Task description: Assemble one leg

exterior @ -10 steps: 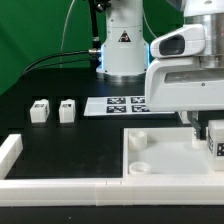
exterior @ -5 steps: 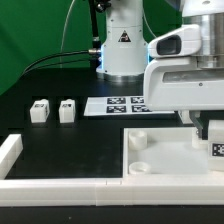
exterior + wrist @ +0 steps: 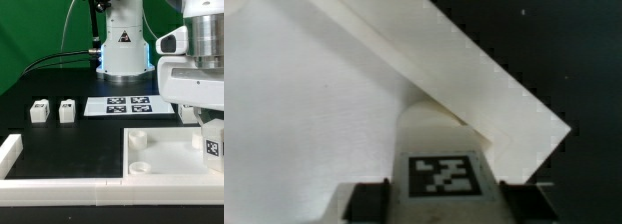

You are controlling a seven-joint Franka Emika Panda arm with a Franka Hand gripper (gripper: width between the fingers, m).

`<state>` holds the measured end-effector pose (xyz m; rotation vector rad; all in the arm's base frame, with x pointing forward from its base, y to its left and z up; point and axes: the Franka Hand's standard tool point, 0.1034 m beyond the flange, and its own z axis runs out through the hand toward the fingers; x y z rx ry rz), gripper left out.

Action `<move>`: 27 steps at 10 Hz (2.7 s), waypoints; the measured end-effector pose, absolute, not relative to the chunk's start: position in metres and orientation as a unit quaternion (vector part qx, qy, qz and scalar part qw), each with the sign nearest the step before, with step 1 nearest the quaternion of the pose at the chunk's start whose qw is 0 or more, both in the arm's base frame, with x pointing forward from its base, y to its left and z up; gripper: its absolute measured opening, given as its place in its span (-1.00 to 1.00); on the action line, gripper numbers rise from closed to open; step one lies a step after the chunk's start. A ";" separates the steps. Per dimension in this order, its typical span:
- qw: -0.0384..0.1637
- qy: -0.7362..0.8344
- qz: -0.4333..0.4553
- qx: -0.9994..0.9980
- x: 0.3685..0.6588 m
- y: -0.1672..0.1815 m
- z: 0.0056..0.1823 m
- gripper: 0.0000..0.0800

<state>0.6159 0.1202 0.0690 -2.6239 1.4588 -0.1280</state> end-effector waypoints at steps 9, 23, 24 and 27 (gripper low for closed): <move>0.078 0.607 -0.043 -0.790 0.616 0.127 0.067 0.29; 0.001 -0.024 -0.077 -0.997 0.625 0.123 0.073 0.34; 0.001 -0.024 -0.077 -0.997 0.625 0.123 0.073 0.00; 0.000 -0.022 -0.077 -0.997 0.625 0.120 0.073 -0.27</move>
Offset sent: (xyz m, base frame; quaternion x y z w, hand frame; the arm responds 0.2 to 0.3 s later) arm -0.0073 -0.0032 -0.0043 0.0069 0.0203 0.1762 0.9841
